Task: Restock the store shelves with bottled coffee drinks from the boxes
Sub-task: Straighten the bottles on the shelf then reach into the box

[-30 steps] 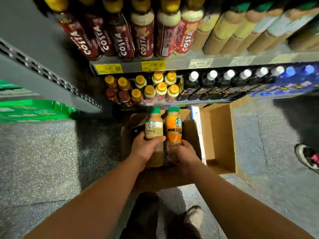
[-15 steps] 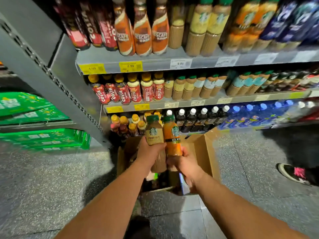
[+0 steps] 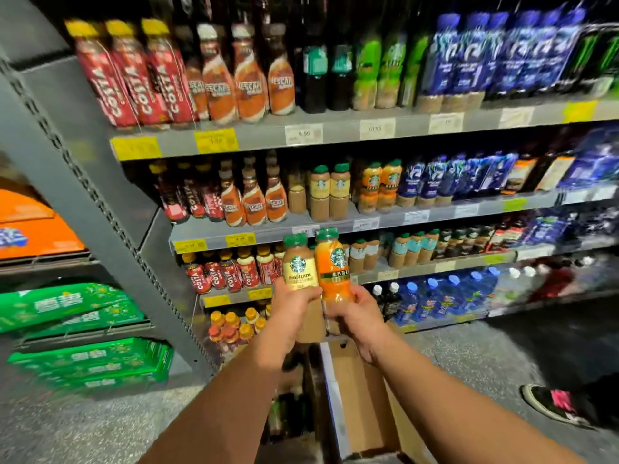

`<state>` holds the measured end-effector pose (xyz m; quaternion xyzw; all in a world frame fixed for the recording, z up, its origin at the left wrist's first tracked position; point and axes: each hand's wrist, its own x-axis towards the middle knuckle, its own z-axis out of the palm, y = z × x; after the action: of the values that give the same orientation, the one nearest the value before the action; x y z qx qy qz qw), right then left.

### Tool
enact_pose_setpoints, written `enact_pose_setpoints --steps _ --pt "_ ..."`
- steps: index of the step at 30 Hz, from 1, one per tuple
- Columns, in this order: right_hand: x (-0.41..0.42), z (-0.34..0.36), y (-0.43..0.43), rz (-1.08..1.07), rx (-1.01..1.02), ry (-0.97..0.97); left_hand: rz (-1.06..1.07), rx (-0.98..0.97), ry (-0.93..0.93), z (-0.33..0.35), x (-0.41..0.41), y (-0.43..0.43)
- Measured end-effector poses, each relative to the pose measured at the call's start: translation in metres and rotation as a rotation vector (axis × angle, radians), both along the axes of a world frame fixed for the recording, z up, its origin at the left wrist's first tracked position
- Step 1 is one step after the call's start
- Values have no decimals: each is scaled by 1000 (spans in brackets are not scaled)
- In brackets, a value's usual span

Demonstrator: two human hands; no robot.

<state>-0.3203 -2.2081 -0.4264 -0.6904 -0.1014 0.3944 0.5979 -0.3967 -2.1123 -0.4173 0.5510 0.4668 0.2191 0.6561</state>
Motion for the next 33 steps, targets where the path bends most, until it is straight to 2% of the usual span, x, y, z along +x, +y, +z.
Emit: enact_pose_setpoints --steps 5,11,18,24,28,33 --pt "7 28 -1 13 34 -49 -18 55 -18 24 3 2" --pt "15 16 15 -10 33 21 -48 99 -88 25 13 21" --pt "52 -7 53 -80 92 65 -58 215 -120 11 53 81" --pt "100 -16 85 -144 2 -59 -65 265 -156 11 105 138" --pt "128 -15 105 -184 -15 -163 4 312 -154 7 141 161" --pt "167 -16 133 -221 -60 -276 81 402 -8 -10 179 185"
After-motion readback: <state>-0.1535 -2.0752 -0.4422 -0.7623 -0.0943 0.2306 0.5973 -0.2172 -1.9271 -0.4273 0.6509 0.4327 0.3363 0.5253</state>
